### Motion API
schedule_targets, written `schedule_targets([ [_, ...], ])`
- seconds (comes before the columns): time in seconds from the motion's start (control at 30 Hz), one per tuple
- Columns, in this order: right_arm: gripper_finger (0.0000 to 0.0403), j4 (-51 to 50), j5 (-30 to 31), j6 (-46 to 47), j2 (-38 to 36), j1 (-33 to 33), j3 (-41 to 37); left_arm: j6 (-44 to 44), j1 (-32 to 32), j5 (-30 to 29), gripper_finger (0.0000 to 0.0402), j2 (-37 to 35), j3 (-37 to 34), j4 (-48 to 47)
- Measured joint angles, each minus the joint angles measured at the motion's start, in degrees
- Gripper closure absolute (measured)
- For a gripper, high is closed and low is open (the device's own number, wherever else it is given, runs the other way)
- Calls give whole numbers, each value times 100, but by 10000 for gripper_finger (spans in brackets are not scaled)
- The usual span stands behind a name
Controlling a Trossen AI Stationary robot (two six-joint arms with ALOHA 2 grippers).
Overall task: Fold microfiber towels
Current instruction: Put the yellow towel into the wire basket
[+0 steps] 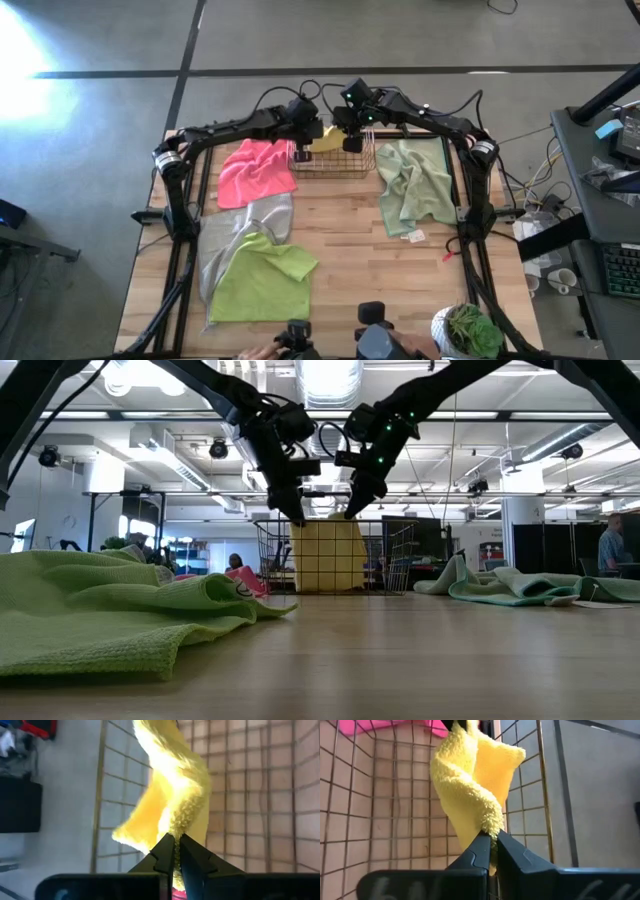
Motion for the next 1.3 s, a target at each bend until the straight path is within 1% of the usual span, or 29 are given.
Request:
schedule_targets([
  [0.07,394,50,44,-27,0,-11,-10,100,28,-16,394,2,-30,50],
  [0.13,394,118,106,-38,0,-41,-10,236,41,-161,394,2,-43,240],
  [0.23,394,227,294,-134,0,-87,-10,482,70,-417,394,2,13,464],
  [0.3,394,236,457,-249,0,-100,-10,541,81,-437,394,-1,68,555],
  [0.37,394,225,496,-342,0,-105,-10,530,82,-439,394,-7,56,504],
  [0.43,394,140,398,-366,0,-95,-38,406,78,-426,394,-7,20,282],
  [0.53,394,13,30,-386,0,-63,-208,348,42,-151,394,-7,-23,-167],
  [0.67,394,-55,-112,-321,0,44,-490,76,-41,307,394,-7,-163,-512],
  [0.77,394,-173,-409,-149,0,113,-581,-108,-118,390,394,-7,-202,-585],
  [1.1,393,-326,-446,239,0,357,-647,-216,-269,605,392,-7,-314,-591],
  [1.17,385,-326,-446,242,0,395,-647,-216,-265,605,386,-7,-321,-590],
  [1.3,352,-328,-446,518,0,468,-644,-216,-279,608,359,-7,-328,-586],
])
